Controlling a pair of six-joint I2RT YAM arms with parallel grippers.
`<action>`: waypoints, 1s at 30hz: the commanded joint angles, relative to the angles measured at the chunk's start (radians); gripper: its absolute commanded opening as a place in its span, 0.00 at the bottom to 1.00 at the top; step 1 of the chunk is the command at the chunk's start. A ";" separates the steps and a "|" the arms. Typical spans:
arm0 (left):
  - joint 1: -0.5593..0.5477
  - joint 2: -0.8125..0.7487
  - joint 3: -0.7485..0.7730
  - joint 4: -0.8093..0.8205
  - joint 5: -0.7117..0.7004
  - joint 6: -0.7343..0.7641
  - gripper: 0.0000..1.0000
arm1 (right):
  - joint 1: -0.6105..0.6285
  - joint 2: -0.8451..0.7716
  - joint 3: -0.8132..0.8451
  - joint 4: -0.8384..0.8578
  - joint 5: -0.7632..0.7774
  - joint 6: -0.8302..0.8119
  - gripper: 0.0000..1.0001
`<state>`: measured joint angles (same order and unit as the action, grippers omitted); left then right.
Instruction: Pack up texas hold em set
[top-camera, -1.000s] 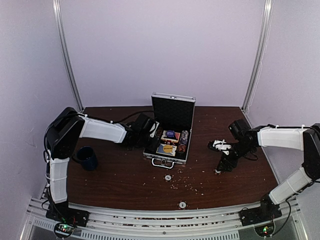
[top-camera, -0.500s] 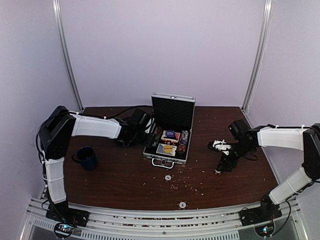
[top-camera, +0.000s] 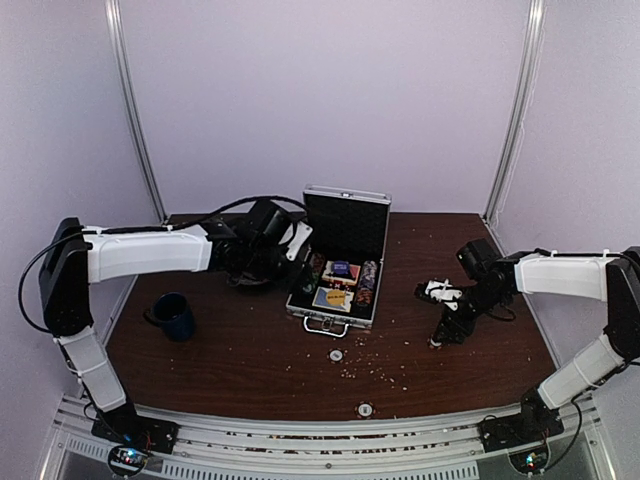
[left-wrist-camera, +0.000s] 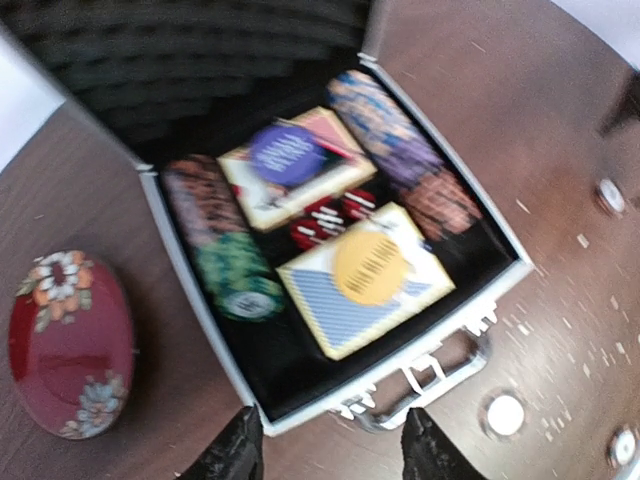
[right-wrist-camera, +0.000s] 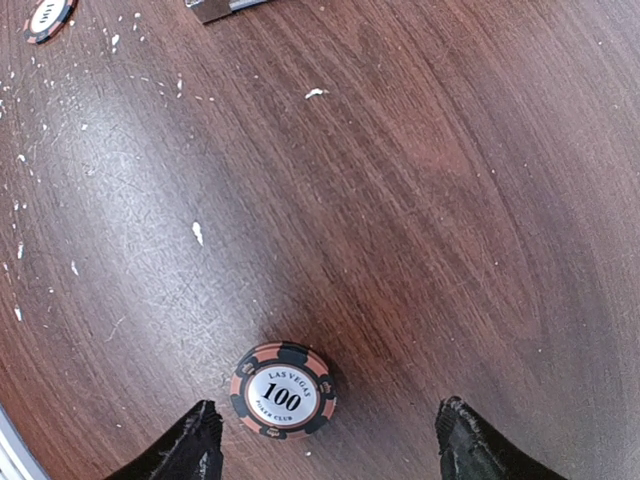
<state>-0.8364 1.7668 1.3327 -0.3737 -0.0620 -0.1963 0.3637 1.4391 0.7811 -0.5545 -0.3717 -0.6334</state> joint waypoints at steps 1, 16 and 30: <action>-0.078 0.002 -0.011 -0.153 0.118 0.116 0.49 | 0.009 0.000 0.029 -0.008 0.006 -0.006 0.74; -0.132 0.143 0.284 -0.369 -0.066 0.179 0.53 | 0.022 0.022 0.117 -0.158 0.080 -0.050 0.81; -0.027 0.074 0.116 -0.137 -0.037 0.157 0.54 | 0.096 0.150 0.183 -0.282 0.069 -0.095 0.73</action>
<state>-0.9001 1.9072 1.5078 -0.5976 -0.1101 -0.0280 0.4358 1.5612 0.9264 -0.7990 -0.3115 -0.7231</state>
